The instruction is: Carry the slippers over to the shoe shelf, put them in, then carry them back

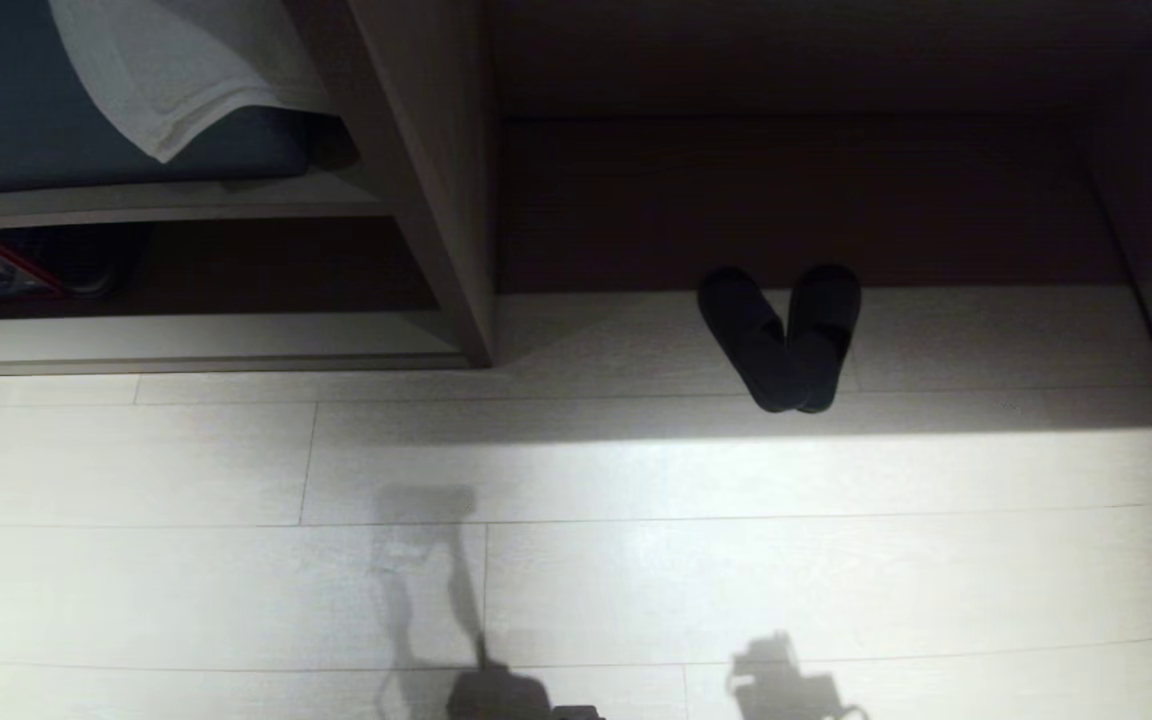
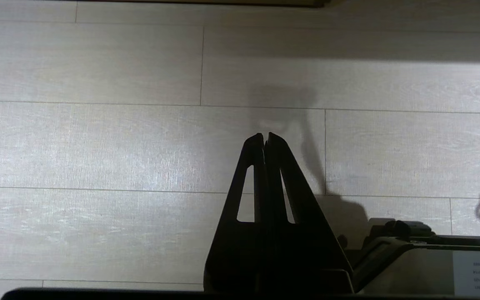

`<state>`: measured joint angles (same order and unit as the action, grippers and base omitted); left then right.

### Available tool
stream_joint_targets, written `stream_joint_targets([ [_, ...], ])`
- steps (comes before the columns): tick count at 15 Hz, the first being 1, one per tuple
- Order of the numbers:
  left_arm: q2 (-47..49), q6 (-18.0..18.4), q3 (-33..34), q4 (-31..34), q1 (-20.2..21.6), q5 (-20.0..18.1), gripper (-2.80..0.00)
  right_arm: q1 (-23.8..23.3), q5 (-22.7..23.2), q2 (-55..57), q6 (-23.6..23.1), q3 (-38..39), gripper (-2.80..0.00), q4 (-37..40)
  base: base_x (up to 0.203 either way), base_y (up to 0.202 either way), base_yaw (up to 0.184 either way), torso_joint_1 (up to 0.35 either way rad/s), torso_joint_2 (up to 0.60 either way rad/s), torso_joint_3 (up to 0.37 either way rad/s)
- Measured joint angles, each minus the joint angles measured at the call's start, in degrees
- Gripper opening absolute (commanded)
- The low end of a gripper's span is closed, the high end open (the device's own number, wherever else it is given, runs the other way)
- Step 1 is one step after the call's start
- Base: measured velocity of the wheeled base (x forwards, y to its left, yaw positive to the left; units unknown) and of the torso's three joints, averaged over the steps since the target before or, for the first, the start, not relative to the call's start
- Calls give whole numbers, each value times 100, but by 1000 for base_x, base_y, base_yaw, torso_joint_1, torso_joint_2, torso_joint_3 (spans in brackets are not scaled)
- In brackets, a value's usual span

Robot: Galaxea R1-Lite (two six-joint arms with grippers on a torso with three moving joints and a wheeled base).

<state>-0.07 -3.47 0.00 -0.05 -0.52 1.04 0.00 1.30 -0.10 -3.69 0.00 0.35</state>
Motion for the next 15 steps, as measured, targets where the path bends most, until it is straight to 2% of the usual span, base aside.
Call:
stream_joint_targets([
  [15,0,0,0,-2,0,0,-280,0,-1,3,4,0,-280,2,0,0,0,3,0,203],
])
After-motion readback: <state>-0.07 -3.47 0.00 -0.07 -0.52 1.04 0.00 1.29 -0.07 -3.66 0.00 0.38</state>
